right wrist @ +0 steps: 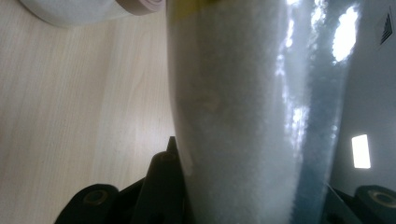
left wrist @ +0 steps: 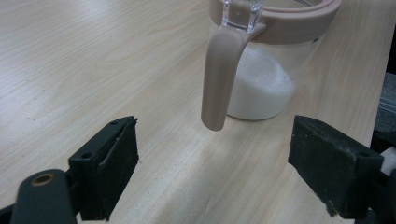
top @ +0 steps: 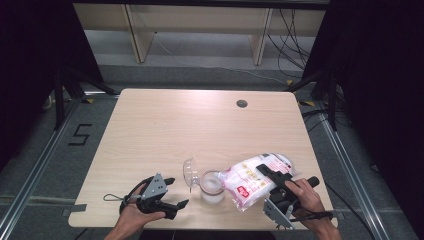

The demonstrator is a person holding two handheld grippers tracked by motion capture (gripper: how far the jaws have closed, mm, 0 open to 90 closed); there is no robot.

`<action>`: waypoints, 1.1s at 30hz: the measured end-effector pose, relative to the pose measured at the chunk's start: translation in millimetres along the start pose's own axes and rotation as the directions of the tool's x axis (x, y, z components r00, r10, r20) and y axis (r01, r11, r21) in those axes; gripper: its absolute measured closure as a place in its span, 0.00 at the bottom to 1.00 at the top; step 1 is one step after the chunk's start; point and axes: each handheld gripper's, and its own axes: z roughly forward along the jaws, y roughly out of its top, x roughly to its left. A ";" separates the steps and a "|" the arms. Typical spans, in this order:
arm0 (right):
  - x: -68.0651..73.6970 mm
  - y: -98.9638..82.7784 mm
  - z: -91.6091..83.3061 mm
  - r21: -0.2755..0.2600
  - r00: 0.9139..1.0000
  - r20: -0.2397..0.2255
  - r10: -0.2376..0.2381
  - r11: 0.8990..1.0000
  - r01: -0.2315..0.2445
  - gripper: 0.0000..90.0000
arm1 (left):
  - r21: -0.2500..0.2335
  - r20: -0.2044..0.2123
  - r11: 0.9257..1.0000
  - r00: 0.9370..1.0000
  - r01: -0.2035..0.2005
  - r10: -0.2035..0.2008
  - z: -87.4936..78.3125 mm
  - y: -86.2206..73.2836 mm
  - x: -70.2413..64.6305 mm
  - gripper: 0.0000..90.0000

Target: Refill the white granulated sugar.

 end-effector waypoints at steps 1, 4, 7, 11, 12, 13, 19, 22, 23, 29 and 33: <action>5.8 -2.0 -1.1 0.027 0.995 -0.011 0.097 0.995 -0.097 0.83 | 0.000 0.000 1.000 1.000 -0.001 0.001 -0.1 0.1 0.0 0.17; 3.0 -6.0 0.6 0.024 0.996 -0.024 0.092 0.996 -0.091 0.83 | 0.004 0.004 1.000 1.000 -0.001 0.001 -0.2 0.2 0.4 0.17; 6.9 -10.1 1.8 0.016 0.984 -0.027 0.175 0.984 -0.175 0.83 | 0.000 0.000 1.000 1.000 0.000 0.000 0.0 0.1 -0.2 0.17; 2.2 -13.6 3.6 0.016 0.989 -0.031 0.143 0.990 -0.143 0.83 | -0.005 0.002 1.000 1.000 0.001 -0.001 0.2 -0.1 0.2 0.17; 4.4 -14.2 4.0 0.012 0.981 -0.038 0.190 0.982 -0.189 0.83 | -0.005 0.002 1.000 1.000 0.001 -0.001 0.1 0.0 0.1 0.17; 8.3 -14.8 3.6 0.025 0.965 -0.041 0.260 0.966 -0.259 0.83 | -0.008 -0.001 1.000 1.000 -0.001 0.001 0.3 -0.1 0.0 0.17; 9.5 -18.8 8.2 -0.003 0.950 -0.045 0.310 0.951 -0.310 0.83 | -0.006 -0.005 1.000 1.000 0.004 -0.004 0.0 -0.1 -0.1 0.17; 9.9 -21.3 12.0 -0.015 0.947 -0.074 0.312 0.949 -0.314 0.83 | -0.005 -0.003 1.000 1.000 0.003 -0.003 -0.2 0.0 0.2 0.17; 9.5 -22.3 13.1 -0.025 0.949 -0.060 0.309 0.950 -0.311 0.83 | -0.013 -0.001 1.000 1.000 0.003 -0.003 0.1 0.2 0.2 0.17; 12.6 -26.6 15.7 -0.029 0.885 -0.084 0.459 0.886 -0.462 0.83 | -0.013 0.001 1.000 1.000 0.010 -0.010 0.2 0.0 -0.4 0.17; 13.8 -29.0 20.4 -0.039 0.868 -0.104 0.485 0.870 -0.491 0.84 | -0.013 -0.001 1.000 1.000 0.010 -0.010 0.1 0.1 -0.6 0.17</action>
